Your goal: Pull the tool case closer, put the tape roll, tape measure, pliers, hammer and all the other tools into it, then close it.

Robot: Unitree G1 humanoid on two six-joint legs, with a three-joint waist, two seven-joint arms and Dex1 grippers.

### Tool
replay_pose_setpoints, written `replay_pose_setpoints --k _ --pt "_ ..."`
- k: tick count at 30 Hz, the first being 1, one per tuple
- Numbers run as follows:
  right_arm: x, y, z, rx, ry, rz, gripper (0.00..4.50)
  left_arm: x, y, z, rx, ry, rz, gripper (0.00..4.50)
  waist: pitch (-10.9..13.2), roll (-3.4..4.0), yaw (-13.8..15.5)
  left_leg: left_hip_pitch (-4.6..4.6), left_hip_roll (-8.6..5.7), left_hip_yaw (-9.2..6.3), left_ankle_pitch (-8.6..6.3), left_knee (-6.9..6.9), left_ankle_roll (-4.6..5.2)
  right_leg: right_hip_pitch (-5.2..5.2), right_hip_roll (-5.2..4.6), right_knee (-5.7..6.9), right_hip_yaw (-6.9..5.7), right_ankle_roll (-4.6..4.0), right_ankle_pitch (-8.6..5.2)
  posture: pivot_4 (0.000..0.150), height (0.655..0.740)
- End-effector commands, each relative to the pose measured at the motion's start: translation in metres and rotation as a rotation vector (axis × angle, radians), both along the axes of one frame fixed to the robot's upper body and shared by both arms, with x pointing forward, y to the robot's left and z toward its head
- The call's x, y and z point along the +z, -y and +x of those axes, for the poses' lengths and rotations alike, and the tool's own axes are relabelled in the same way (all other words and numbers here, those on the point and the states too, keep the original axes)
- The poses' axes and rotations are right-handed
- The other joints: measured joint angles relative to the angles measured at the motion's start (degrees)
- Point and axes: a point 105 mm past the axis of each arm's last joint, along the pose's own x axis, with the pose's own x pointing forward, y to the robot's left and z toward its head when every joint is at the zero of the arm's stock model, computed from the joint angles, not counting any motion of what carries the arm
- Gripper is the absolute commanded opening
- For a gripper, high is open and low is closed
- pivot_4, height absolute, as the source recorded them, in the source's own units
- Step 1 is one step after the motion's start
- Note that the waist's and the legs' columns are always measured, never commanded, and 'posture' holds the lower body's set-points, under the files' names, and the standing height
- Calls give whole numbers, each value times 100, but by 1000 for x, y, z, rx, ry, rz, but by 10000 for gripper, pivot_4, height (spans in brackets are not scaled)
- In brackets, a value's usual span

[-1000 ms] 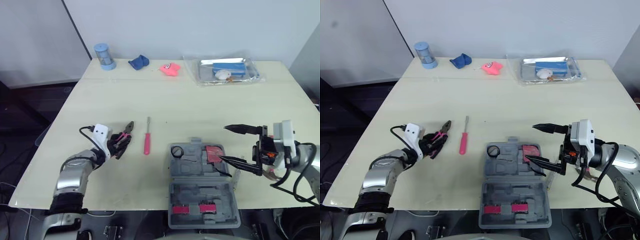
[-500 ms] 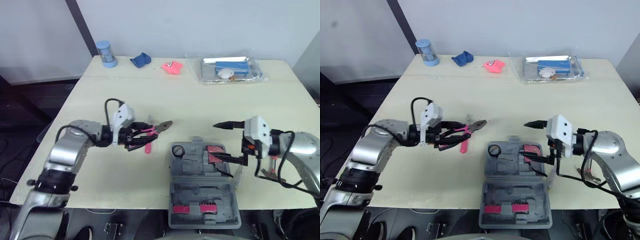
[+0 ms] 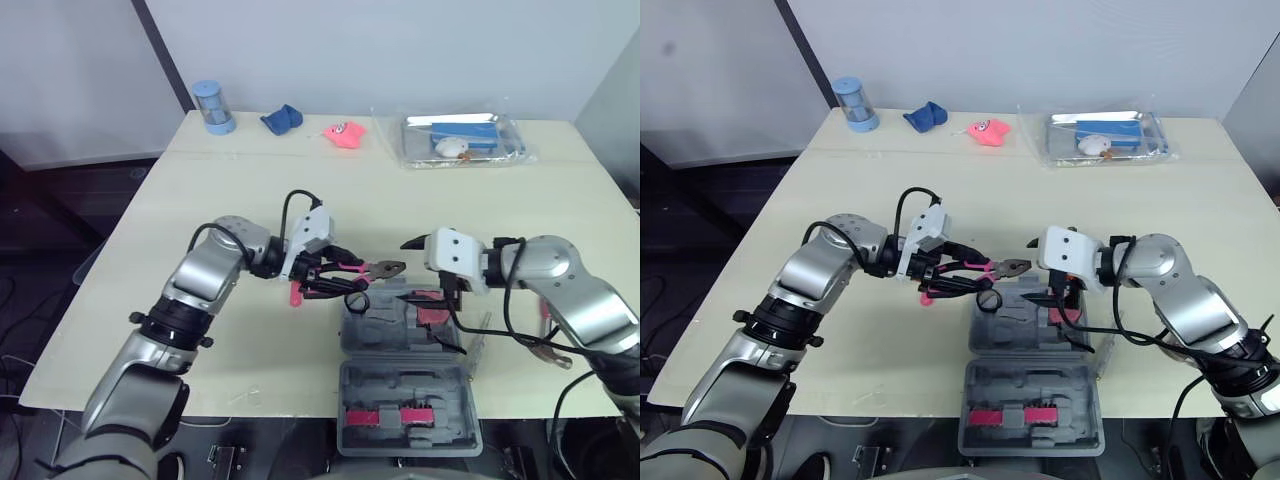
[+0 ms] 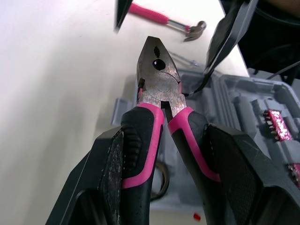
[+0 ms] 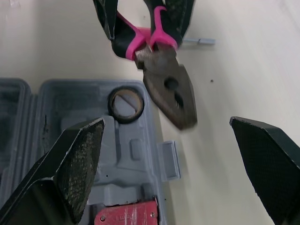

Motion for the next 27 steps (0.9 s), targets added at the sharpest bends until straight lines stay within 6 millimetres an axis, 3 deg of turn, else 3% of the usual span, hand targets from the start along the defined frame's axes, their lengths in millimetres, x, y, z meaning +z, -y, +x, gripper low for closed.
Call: replay_pose_setpoints --k 1,11,14,17,19,20,27 --pt "5 -13 2 -5 -4 -40 45000 10 9 -1 -59 44 -8 23694 1 2 -16 -2 0 -5 0 2 0 0 0 1 -3 0 0 1500 7400" --pt "3 -30 -2 1 -52 -71 45000 4 19 4 -58 43 2 23694 2 4 -53 -41 -4 -46 1 23 -1 -10 -4 1 -35 0 0 1500 7400" --pt "1 -29 -4 5 -64 -90 37210 4 19 4 -61 44 4 23694 2 4 -95 -43 -6 -48 1 25 -1 -10 -4 2 -37 0 0 1500 7400" --pt "1 -30 -5 8 -71 -87 21229 4 19 4 -61 43 2 23694 2 4 -118 -43 -6 -51 1 25 -2 -10 -4 3 -37 0 0 1500 7400" --pt "2 -32 -4 10 -73 -85 13489 4 20 4 -60 44 1 23694 2 5 -122 -43 -5 -52 1 25 -2 -11 -4 3 -38 0 0 1500 7400" --pt "2 -32 -4 11 -73 -86 11616 4 20 4 -60 45 2 23694 2 5 -124 -42 -7 -53 1 25 -2 -11 -3 2 -38 0 0 1500 7400" --pt "-2 -30 -1 5 -67 -108 11106 2 18 3 -57 49 1 23694 2 6 -119 -44 -8 -55 1 27 -2 -12 -4 4 -37 0 0 1500 7400"
